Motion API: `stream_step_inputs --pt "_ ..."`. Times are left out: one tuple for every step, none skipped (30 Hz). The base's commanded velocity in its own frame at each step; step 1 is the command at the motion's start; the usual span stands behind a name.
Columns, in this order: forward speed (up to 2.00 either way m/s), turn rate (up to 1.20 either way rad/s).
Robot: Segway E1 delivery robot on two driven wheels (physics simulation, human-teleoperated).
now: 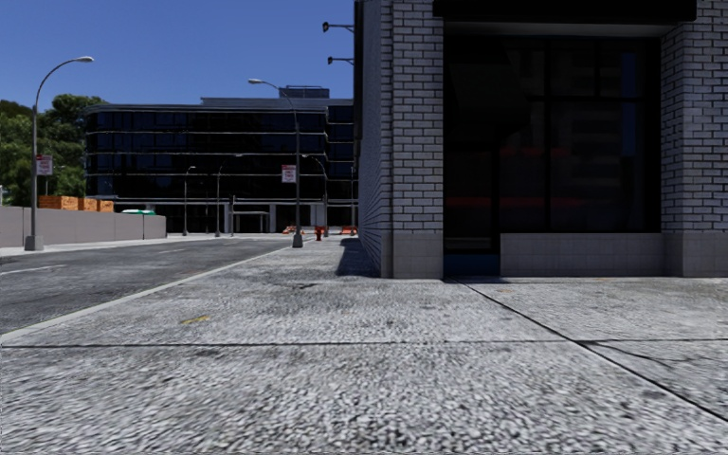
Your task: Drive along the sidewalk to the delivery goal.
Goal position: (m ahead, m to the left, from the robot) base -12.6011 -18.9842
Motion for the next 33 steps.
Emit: stream_step_inputs --pt "0.77 -0.57" --pt "0.78 -0.57" --pt "0.81 -0.58" --pt "0.84 -0.58" --pt "0.84 -0.58" --pt "0.92 -0.58" --pt "1.02 -0.58" --pt "1.15 -0.58" --pt "1.15 -0.58" --pt "1.22 -0.58" --pt "1.24 -0.59" --pt "1.25 -0.61" --pt "1.25 -0.64" --pt "1.26 -0.66" --pt "1.26 -0.66" --pt "1.40 -0.67" --pt "2.00 -0.67" --pt "2.00 -0.67" --pt "2.00 -0.67" --pt "2.00 -0.67" --pt "2.00 -0.67" --pt "2.00 -0.67" --pt "2.00 -0.67" --pt "2.00 -0.67" --pt "2.00 -0.67" --pt "2.00 -0.67" --pt "2.00 -0.67" --pt "2.00 -0.67" --pt "2.00 -0.70" --pt "2.00 -0.76" --pt "2.00 -0.78" --pt "2.00 -0.79" --pt "2.00 -0.79"
